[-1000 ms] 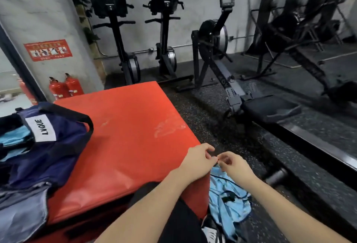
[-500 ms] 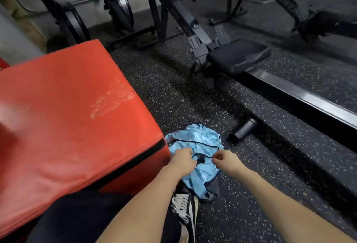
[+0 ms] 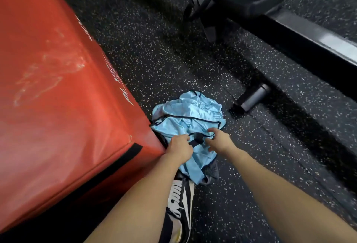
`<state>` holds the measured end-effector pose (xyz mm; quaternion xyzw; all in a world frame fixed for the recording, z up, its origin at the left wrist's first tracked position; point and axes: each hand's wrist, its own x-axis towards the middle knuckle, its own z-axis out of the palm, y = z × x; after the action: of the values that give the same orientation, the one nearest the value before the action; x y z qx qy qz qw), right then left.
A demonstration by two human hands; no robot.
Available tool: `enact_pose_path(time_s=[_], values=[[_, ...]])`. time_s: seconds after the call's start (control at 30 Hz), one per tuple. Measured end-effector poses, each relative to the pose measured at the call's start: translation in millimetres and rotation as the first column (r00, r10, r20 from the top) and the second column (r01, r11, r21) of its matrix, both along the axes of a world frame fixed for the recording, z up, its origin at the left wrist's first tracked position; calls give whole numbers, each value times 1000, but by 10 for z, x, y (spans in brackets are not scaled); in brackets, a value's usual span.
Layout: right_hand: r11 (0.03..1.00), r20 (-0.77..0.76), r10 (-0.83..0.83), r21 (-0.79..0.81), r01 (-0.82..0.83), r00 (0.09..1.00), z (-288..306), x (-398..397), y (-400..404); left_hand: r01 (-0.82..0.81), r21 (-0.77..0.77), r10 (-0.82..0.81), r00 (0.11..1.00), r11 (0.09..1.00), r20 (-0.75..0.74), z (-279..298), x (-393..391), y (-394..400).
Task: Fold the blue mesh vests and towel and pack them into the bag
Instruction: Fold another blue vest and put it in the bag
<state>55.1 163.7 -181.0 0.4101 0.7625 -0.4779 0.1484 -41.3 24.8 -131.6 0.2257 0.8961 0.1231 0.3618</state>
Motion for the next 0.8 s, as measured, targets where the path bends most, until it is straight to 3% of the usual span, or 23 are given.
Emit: enact_pose_path(time_s=[0.23, 0.4, 0.57, 0.8], values=[[988, -21, -109, -108, 107, 994, -200, -105, 8, 22, -53, -19, 998, 998, 65, -227, -43, 29], [988, -89, -151, -48, 148, 984, -40, -48, 10, -95, 4, 95, 995, 995, 29, -136, -3, -9], [987, -162, -108, 100, 125, 981, 411, 98, 88, -214, 168, 220, 975, 962, -17, 323, 160, 25], [950, -330, -80, 260, 172, 941, 1576, 276, 312, -218, 391, 273, 958, 894, -91, 1225, 342, -60]])
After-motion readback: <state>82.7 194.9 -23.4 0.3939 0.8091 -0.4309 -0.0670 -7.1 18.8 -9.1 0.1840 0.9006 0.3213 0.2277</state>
